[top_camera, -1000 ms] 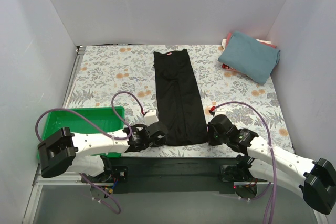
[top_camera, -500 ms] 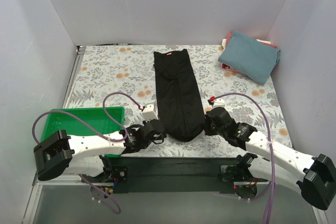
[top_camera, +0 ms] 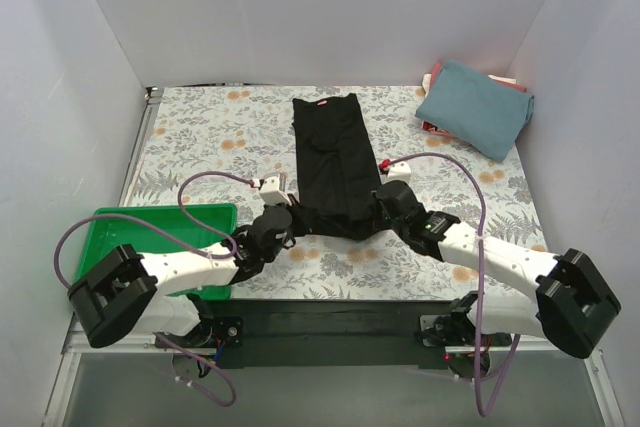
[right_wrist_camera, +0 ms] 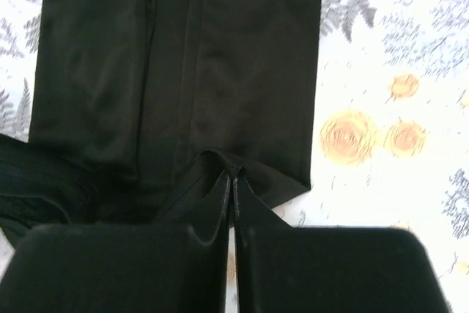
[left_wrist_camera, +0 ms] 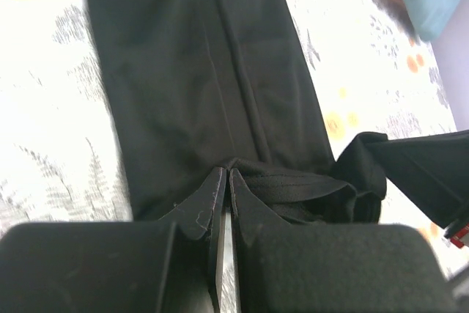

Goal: Fold and stack the t-shirts
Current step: Fold the tshirt

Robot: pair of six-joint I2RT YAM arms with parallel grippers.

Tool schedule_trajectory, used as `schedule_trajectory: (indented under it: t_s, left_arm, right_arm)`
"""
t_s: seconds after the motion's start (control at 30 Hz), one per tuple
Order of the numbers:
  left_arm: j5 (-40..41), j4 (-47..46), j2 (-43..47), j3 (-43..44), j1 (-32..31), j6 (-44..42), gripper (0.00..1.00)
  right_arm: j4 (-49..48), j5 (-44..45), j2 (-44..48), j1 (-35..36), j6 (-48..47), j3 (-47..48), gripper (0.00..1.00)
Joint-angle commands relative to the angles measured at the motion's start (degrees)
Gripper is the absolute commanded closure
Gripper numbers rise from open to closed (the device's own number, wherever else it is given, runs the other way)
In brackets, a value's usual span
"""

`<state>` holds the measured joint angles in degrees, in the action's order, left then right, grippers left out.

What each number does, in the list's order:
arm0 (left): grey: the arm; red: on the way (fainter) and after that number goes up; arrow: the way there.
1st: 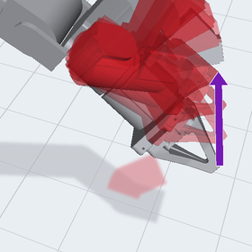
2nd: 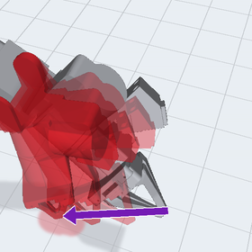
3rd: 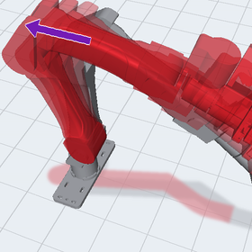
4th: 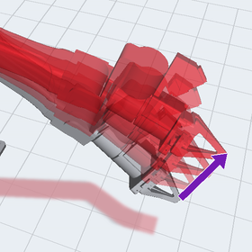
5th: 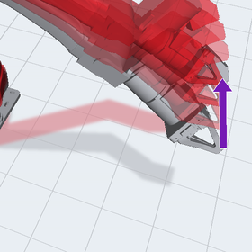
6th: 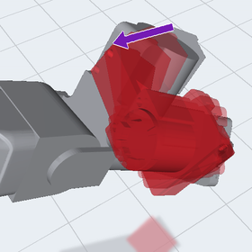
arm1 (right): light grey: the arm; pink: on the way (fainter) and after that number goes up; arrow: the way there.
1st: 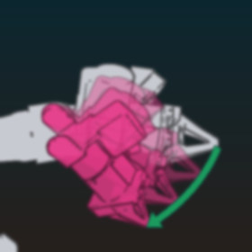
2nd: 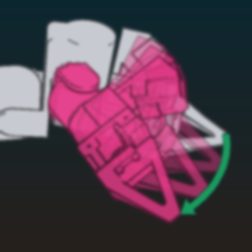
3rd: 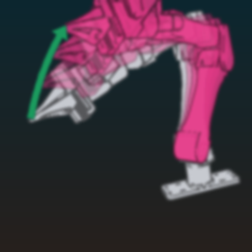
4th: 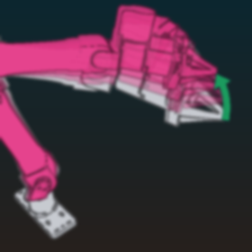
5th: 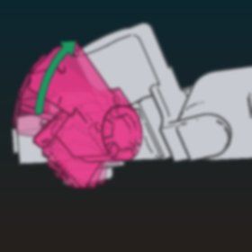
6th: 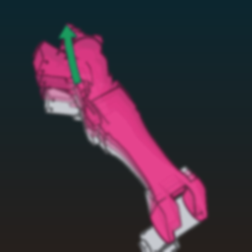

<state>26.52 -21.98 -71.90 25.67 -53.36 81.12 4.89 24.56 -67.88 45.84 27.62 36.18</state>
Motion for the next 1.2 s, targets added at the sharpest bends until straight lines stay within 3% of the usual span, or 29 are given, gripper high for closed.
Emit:
schedule_trajectory:
  t_s: [0.0, 0.27, 0.43, 0.63, 1.17]
  left_arm:
    - [-2.96, -10.18, -2.36, -0.36, 3.7, -6.49, 1.0]
    - [-11.48, -24.94, -14.4, 3.68, 13.89, -9.67, 1.0]
    - [-17.37, -35.04, -26.52, 9.46, 19.34, -10.63, 1.0]
    - [-20.37, -36.12, -34.44, 15.46, 23.3, -9.84, 1.0]
    - [-22.39, -32.87, -39.63, 21.7, 27.61, -9.14, 1.0]
  right_arm:
    - [-8.21, 3.48, -3.65, -2.24, -3.53, 3.45, 0.99]
    - [-17.36, -3.36, -16.22, -10.59, -7.14, 12.05, 0.99]
    - [-21.75, -7.4, -26.33, -14.02, -8.28, 18.3, 0.99]
    - [-22.55, -11.19, -33.63, -17.8, -8.19, 23.05, 0.99]
    - [-23.34, -15.06, -38.99, -20.71, -10.04, 29.9, 0.99]
